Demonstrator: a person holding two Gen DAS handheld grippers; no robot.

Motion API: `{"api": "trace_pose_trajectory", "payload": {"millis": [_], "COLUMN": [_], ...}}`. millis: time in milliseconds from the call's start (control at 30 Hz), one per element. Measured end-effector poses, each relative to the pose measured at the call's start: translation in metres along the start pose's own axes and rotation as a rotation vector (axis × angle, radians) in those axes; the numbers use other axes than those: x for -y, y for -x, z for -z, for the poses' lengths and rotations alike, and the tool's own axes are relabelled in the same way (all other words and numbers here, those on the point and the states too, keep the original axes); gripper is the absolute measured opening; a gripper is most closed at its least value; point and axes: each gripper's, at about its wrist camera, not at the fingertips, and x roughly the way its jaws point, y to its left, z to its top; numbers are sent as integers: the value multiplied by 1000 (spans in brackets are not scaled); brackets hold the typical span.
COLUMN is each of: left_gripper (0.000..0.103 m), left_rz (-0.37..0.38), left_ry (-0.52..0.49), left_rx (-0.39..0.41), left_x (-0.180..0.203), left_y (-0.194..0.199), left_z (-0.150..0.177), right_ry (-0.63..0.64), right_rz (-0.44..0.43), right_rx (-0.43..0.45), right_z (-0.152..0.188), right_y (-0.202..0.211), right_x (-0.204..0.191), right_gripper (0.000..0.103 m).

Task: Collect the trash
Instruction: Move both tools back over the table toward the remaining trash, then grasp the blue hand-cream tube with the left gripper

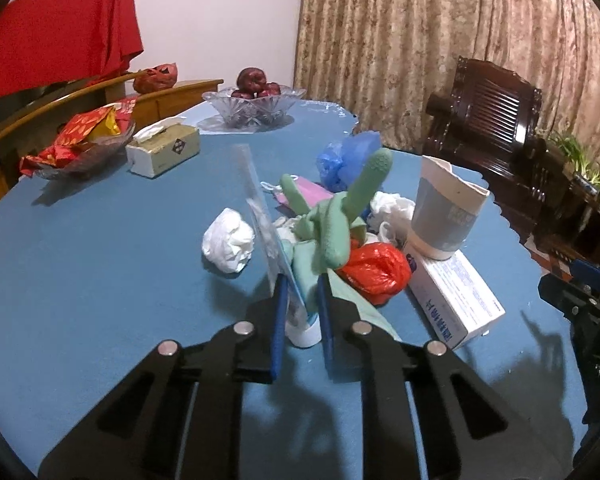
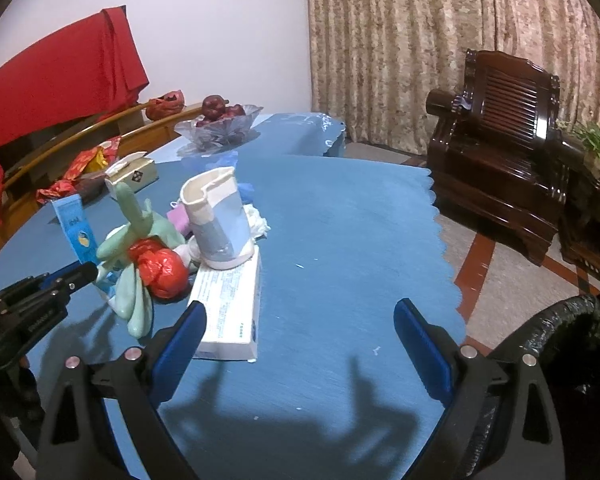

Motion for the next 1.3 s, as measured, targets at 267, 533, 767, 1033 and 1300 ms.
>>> {"api": "trace_pose_trajectory", "payload": {"millis": [267,533,767,1033,1300], "left_gripper": [29,53,50,50,52], "left_rz": [-9,-18,15,-22,-32], "left_ry": [35,62,62,59,83], "left_rx": [-43,5,-26,-48,-117], "left_x": [-10,-19,-15,-19,-30], "left_y": [-4,10,1,3,-15], "left_z": [4,-3,1,13,20], "right_ry": [17,25,26,20,25], "right_rz": [-31,-49,-31,-32,-46], "right_rx": [3,5,5,-8,-29], "right_z": [-4,-8,-11,-8,-1], "right_y": [-6,-8,-12,-15,-23], "right_x": [-17,-26,-25,-21,-30], "right_gripper": [92,92,88,85,85]}}
